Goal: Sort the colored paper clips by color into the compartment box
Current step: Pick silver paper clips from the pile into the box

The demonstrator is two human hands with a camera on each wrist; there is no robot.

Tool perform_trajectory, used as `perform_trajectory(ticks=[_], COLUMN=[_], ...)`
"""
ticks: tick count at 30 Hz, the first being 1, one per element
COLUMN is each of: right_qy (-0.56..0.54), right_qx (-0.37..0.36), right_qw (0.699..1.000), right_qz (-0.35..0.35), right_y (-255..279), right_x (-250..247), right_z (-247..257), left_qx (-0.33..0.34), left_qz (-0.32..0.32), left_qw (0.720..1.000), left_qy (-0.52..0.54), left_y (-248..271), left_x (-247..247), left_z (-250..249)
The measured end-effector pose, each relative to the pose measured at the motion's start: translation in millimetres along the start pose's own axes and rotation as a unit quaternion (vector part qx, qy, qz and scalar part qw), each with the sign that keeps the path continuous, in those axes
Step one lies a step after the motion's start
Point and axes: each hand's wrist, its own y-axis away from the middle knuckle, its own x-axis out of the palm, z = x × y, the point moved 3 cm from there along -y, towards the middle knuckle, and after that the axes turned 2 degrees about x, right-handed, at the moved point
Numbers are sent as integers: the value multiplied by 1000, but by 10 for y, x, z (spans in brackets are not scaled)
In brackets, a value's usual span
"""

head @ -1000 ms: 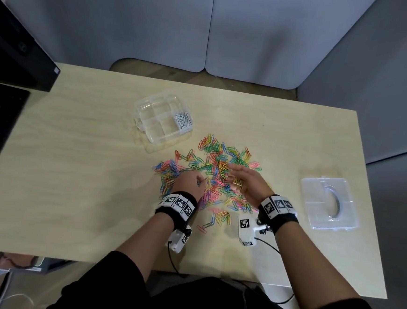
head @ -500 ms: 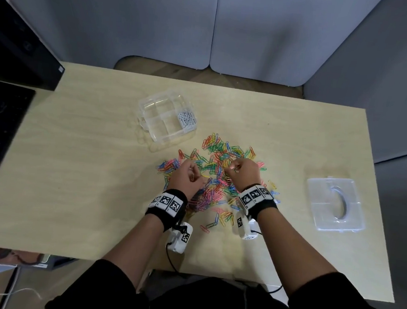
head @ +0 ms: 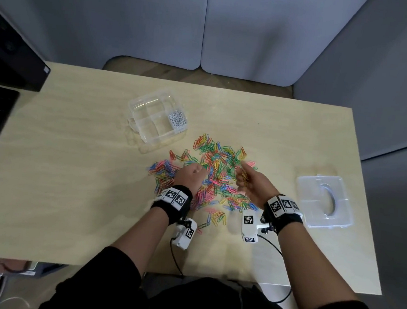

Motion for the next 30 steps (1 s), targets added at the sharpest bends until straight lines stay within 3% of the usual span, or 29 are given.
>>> perform_trajectory(ticks=[2,4,7,13,18,20,22,24,27,28,30], right_qy=[177,342,477,575,601,591,550,471,222,141,74], right_qx=[-39,-90,-161,-229,-230,-237,-251,-246,-167,-138,-111], right_qw=[981,930,857,773,755,762,788,838,958,979,990], right_qz=[-67,-100,-109,-141,-127,-121,-120,-122,-68,-47,-35], right_y=[18,26,-59,-207,-322,-320,-281,-202,-77,-38,15], right_x=[-48,-39,23,172,199,185,151,80,-43,-64,-98], right_z=[22,50,36,-1,-73,-75,-50,-4,-5,-15,9], left_qx=[19,40,54,30,43,40,42,46,38,35,23], left_qz=[-34,-60,-73,-73,-61,-44,-29,-22,-18,-9,8], left_qw=[996,990,984,977,985,992,996,997,998,999,1000], left_qy=[-78,-122,-152,-199,-154,-112,-79,-62,-40,-20,5], left_y=[-58,-128,-240,-340,-333,-315,-291,-293,-315,-317,-322], left_x=[27,70,149,210,192,166,117,70,67,83,141], left_z=[-102,-187,-275,-339,-307,-292,-271,-228,-145,-134,-138])
